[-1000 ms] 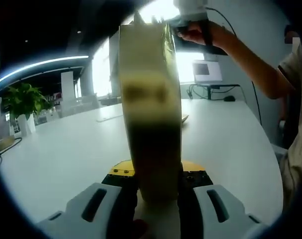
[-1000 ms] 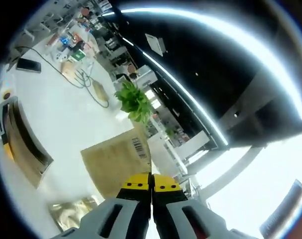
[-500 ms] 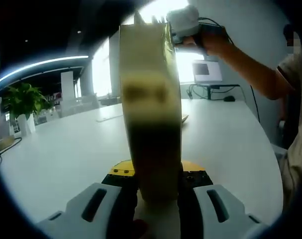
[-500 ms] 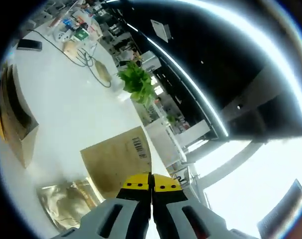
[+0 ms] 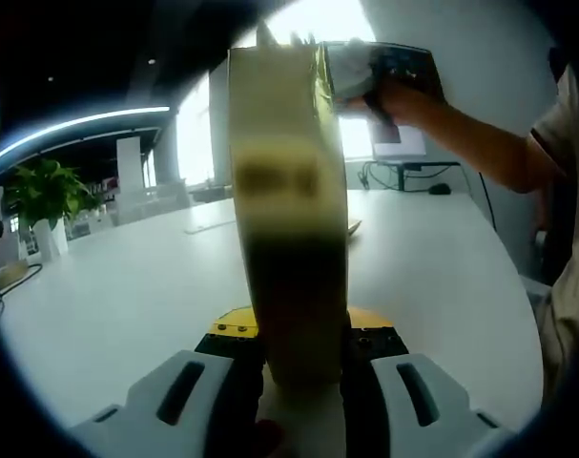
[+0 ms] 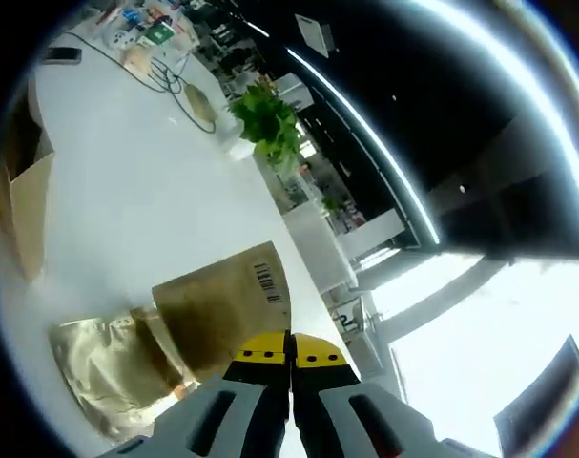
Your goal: Extract single mask from mask box in order stack masks on table
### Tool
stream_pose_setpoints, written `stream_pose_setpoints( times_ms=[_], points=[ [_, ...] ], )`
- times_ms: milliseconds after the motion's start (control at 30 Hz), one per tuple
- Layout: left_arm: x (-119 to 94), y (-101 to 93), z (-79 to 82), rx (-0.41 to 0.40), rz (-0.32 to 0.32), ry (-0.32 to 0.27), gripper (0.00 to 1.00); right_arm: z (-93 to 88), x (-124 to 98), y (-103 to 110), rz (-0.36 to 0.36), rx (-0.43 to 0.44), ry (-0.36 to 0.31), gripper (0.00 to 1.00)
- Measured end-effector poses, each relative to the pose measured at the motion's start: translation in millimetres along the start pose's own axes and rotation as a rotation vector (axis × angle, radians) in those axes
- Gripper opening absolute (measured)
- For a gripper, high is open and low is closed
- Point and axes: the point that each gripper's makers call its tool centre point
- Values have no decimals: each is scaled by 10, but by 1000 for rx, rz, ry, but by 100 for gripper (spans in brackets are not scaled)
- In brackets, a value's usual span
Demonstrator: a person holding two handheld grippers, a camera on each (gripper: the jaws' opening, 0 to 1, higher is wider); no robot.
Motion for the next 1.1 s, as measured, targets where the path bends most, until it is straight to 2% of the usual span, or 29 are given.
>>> stream_pose_setpoints(
  times_ms=[233, 367, 567, 800, 1100],
  points=[
    [0, 12, 0, 1, 1, 0, 21, -115, 57, 142, 22, -37, 48, 0],
    [2, 12, -2, 1, 1, 0, 21, -130, 45, 165, 30, -42, 50, 0],
    [0, 13, -2, 2, 1, 0, 21, -88, -21, 217, 51, -49, 44, 0],
    [7, 18, -5, 3, 1, 0, 21, 17, -193, 384, 123, -54, 29, 0],
    [1, 12, -3, 4, 1, 0, 21, 79, -366, 556, 166, -74, 13, 0]
  ],
)
Point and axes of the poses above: the point that each gripper's makers call its tool centre point, and the gripper's own axes: x roughly forward along the fingers, y roughly to its left, z roughly out of its top, and after that the axes turned 14 degrees about -x, right-handed
